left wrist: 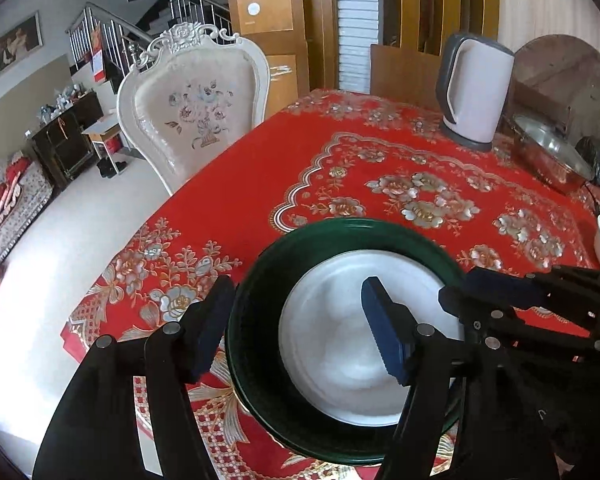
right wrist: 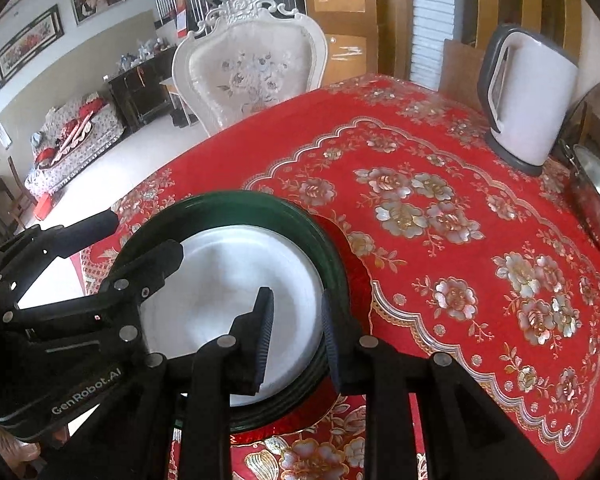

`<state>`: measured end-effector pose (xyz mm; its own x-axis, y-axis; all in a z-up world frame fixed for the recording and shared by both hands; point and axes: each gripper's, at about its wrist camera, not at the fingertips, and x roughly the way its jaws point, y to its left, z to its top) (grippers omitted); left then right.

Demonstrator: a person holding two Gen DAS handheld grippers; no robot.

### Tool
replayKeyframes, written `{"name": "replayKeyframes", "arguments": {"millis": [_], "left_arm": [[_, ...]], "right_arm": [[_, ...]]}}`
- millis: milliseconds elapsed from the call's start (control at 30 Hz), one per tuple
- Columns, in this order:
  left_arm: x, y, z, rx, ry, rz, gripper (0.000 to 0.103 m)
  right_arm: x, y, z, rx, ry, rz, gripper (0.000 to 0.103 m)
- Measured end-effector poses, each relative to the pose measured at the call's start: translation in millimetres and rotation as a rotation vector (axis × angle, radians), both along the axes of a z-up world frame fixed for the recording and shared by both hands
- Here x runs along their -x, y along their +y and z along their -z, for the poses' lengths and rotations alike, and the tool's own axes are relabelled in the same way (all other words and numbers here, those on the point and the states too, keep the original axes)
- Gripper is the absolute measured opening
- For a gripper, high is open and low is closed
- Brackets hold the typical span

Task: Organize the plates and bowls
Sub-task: 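Lower the white plate into the green bowl with both tools, then open both tools to release the white plate, then move both tools to the next white plate near the beige bowl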

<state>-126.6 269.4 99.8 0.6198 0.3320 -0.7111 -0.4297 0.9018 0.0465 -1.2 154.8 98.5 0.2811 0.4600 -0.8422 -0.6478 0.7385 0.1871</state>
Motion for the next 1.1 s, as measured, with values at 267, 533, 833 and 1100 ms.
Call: {"name": "replayKeyframes", "arguments": {"millis": [267, 533, 833, 1100], "left_arm": [[-6.9, -14.9, -2.1, 0.041, -0.025, 0.031, 0.067], [-26.4, -46.8, -5.1, 0.046, -0.038, 0.091, 0.067], [-51.4, -93.0, -6.8, 0.053, -0.035, 0.179, 0.067], [-79.2, -149.2, -7.3, 0.055, -0.031, 0.279, 0.067]], "right_arm": [[-5.2, -18.3, -2.9, -0.007, -0.015, 0.045, 0.025], [-15.9, -57.3, -4.2, 0.005, -0.033, 0.142, 0.034], [-25.5, -107.4, -4.2, 0.011, -0.033, 0.241, 0.035], [-32.5, -170.4, -3.2, 0.024, -0.025, 0.358, 0.035]]}}
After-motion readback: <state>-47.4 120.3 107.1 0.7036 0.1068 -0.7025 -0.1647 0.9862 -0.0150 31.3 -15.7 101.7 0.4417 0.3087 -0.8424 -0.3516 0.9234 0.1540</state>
